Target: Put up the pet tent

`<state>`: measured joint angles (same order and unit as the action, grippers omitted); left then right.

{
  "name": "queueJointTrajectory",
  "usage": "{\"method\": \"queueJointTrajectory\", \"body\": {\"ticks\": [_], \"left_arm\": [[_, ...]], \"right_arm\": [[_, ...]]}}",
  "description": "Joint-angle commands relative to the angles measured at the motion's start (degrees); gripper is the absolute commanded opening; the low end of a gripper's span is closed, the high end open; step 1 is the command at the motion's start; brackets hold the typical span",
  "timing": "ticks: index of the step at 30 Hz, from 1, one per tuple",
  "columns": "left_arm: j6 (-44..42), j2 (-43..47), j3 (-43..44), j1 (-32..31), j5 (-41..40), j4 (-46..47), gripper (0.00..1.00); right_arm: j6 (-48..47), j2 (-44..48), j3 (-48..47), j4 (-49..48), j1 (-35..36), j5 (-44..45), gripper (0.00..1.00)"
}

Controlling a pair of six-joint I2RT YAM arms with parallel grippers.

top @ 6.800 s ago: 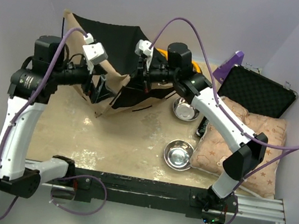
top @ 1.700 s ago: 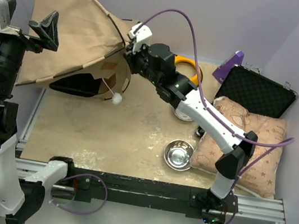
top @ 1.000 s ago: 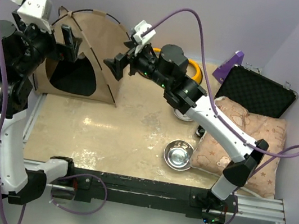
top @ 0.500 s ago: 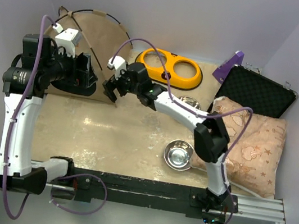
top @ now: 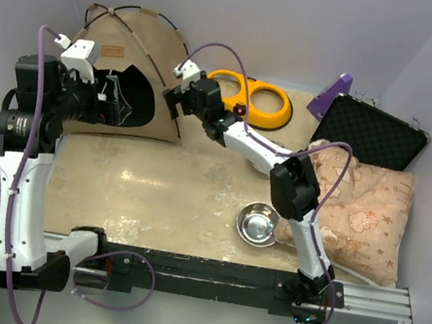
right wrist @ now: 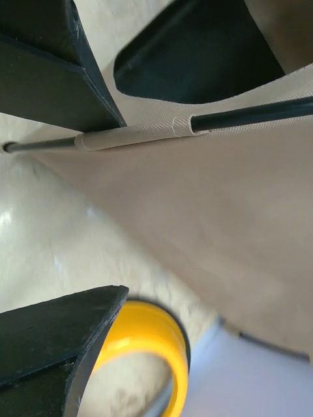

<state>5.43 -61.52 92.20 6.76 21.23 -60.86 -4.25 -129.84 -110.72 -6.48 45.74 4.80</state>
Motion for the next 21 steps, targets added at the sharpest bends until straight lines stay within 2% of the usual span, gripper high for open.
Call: {"method": "queueJointTrajectory", "body": {"ticks": [1, 4, 6, 9, 11, 15, 18, 21], "left_arm": [[1.2, -0.1, -2.6, 0.5, 0.9, 6.3, 1.00], [-1.4, -0.3, -5.3, 0.5, 4.4, 10.1, 1.00], [-5.0, -2.4, -5.8, 0.4, 5.9, 9.6, 1.00], [-11.9, -6.3, -5.6, 0.4, 7.1, 5.7, 1.00], [-16.1, -7.4, -6.4, 0.4, 9.3, 4.2, 1.00], [-16.9, -4.8, -10.5, 0.3, 11.3, 9.2, 1.00], [-15.8, -4.1, -12.0, -0.2, 13.2, 11.3, 1.00], [-14.0, -4.1, -13.4, -0.4, 14.5, 13.0, 1.00]], "right_arm": [[-2.8, 12.1, 5.1, -5.5, -4.5, -6.9, 0.97], [-7.5, 23.6, 14.7, -4.2, -5.5, -18.4, 0.98], [-9.8, 31.6, 17.9, 3.9, -6.5, -23.8, 0.98], [-11.7, 41.8, 21.0, 17.1, -8.6, -22.7, 0.98], [-13.6, 49.4, 24.8, 23.8, -12.1, -20.0, 0.99], [-19.4, 62.0, 33.3, 39.5, -22.5, -12.0, 0.99], [-22.4, 69.8, 43.7, 46.1, -26.9, 0.5, 0.98], [-22.9, 72.8, 54.6, 48.3, -33.0, 6.5, 0.99]]}}
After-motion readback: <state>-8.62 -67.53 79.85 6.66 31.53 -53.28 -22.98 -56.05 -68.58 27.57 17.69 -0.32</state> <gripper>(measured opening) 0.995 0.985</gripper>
